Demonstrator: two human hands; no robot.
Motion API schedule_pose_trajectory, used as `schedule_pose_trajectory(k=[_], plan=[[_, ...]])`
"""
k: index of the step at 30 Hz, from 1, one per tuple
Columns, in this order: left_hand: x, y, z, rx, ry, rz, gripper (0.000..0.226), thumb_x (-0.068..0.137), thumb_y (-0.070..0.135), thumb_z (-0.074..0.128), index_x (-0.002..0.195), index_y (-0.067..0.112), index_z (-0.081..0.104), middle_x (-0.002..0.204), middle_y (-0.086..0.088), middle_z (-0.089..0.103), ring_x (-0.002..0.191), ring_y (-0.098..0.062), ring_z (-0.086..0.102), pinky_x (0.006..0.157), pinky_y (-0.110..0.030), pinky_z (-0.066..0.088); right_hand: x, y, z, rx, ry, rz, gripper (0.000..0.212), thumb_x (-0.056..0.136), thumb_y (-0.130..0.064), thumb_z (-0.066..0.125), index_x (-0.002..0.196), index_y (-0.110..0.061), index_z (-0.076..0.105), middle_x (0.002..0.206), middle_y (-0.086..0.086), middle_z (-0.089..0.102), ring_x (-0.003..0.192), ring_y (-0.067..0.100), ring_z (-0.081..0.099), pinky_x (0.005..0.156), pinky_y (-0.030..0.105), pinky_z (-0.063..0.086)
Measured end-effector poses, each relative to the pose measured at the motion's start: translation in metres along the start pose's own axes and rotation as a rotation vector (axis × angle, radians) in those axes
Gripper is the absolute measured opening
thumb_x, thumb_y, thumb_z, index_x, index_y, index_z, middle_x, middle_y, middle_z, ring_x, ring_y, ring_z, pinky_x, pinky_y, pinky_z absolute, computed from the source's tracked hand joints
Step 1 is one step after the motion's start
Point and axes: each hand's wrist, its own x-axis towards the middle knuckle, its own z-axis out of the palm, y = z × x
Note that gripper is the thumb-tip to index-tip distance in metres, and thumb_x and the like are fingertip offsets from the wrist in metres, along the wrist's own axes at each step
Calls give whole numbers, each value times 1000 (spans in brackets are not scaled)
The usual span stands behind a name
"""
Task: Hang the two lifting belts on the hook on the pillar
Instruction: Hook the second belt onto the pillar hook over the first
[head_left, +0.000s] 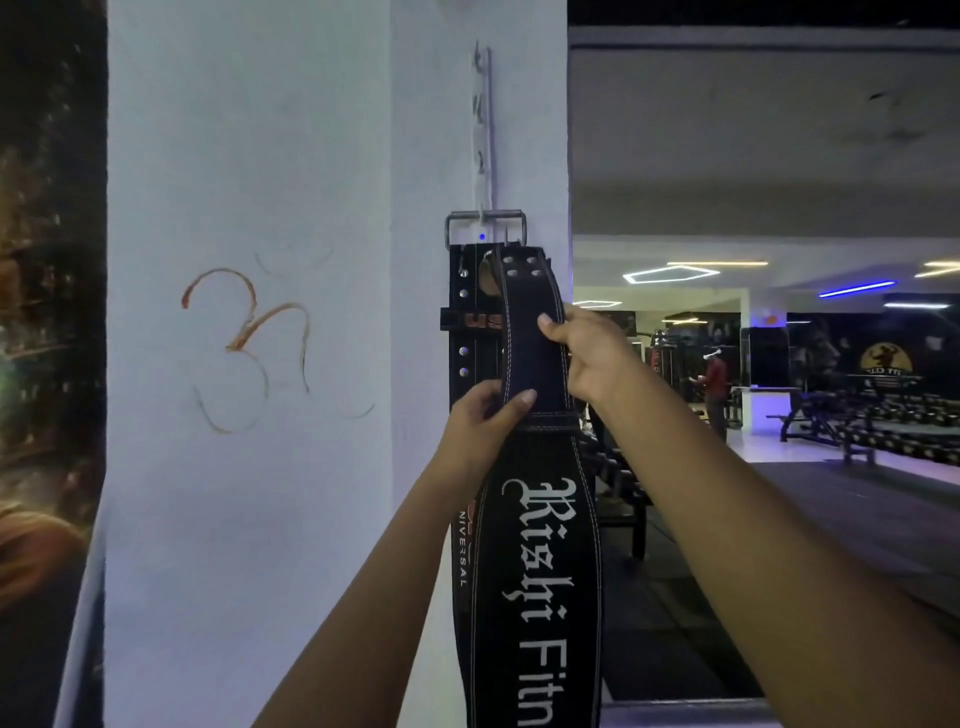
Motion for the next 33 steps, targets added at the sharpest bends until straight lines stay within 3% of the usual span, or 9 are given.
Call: schedule_pose_trajectory(k=[3,5,8,9,13,21,24,28,33], plan=[[-15,-24,-8,0,-107,-97,32,89,20,59,119,9,57,113,-13,69,102,-26,68,91,-39,54,2,-6,-2,12,22,14,18,91,-3,56,87,-17,66,95,7,67,91,24,63,85,44,55],[-19,-27,-12,7,-164,-122,29,91,19,56,117,7,58,111,-16,69,100,-28,68,92,-42,54,6,-12,-4,10,42,0,13,87,-5,61,96,-14,67,107,9,67,99,26,63,91,49,53],[-13,-12,-8,-62,-179,-124,24,93,18,52,111,5,60,98,-12,70,86,-22,69,81,-34,59,18,-14,-10,-4,42,-10,55,68,-16,75,121,-19,62,137,7,57,125,29,52,102,64,38],[-9,-5,-6,-96,-159,-124,22,94,18,50,108,5,61,95,-11,69,82,-20,69,77,-32,59,19,-14,-11,6,40,-18,57,67,-16,75,122,-20,62,138,7,56,126,30,52,103,64,37],[-3,0,1,-90,-155,-97,16,92,16,54,103,9,64,96,-11,69,87,-23,67,82,-34,57,26,-25,-19,38,62,-21,48,76,-9,70,123,-17,62,133,9,60,121,28,56,101,56,44],[-37,-36,-15,-68,-371,-371,26,84,3,63,109,10,62,103,-8,72,94,-22,70,79,-33,59,-11,-22,-19,50,63,4,31,90,-2,56,118,-12,64,101,6,67,95,23,62,94,48,52],[-27,-29,-14,-89,-359,-328,25,85,4,62,110,7,61,99,-8,72,91,-23,70,77,-35,59,-12,-21,-18,49,54,-24,32,90,-1,56,120,-12,63,104,6,68,96,22,63,92,46,54],[-26,-29,-10,-133,-264,-292,24,85,9,62,109,10,60,94,-7,72,84,-21,71,73,-35,60,-10,-29,-17,56,65,-60,38,88,-2,59,124,-14,61,126,8,64,112,25,62,91,50,54],[-52,-61,-18,-94,-304,-411,37,83,7,65,118,5,56,117,-19,66,104,-33,66,91,-46,54,-15,-26,-19,42,72,-58,35,88,-3,58,121,-14,63,122,10,66,113,27,62,91,52,53]])
